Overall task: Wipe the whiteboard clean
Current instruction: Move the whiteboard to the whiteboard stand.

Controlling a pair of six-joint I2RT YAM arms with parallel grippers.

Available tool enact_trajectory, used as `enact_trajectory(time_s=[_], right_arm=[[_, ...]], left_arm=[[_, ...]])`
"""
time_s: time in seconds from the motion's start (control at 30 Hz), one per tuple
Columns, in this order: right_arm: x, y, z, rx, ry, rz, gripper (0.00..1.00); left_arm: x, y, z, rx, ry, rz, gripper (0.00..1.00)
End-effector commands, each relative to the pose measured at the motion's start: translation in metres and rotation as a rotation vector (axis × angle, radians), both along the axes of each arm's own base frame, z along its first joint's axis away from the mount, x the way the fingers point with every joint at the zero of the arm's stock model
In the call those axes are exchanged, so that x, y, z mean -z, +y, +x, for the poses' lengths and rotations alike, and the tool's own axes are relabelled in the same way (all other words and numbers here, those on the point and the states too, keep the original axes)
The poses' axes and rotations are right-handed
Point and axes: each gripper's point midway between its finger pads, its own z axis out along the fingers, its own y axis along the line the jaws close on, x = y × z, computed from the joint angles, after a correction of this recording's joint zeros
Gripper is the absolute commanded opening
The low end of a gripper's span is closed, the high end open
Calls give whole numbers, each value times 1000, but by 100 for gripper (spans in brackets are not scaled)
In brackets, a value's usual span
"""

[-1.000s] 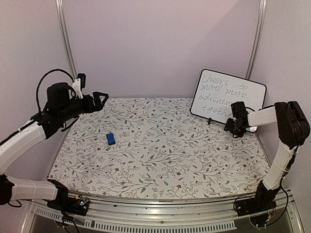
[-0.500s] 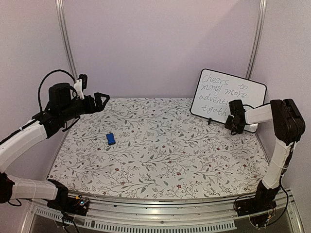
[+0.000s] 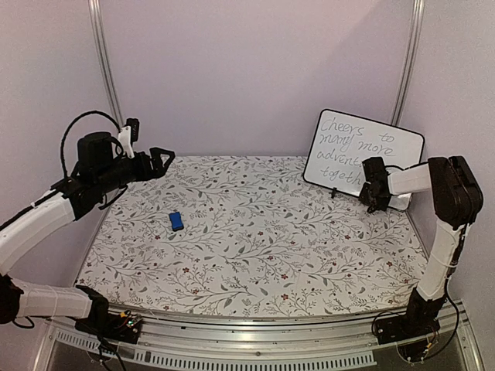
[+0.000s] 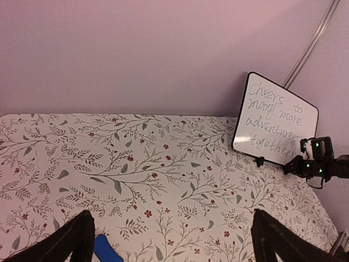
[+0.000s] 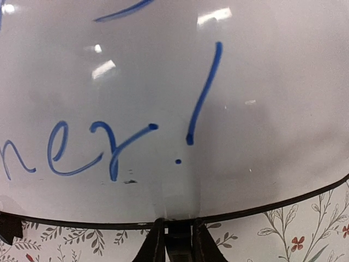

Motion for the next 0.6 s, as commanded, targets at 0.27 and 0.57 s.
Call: enact_trajectory(time_s=[0.27, 0.57], right_arm=[[-3, 43, 0, -146, -15, -15, 0], [-11, 116, -19, -331, -26, -46, 0]], left_arm=[[1, -2, 0, 5, -1, -13, 100], [3, 7, 3, -50, 9, -1, 100]])
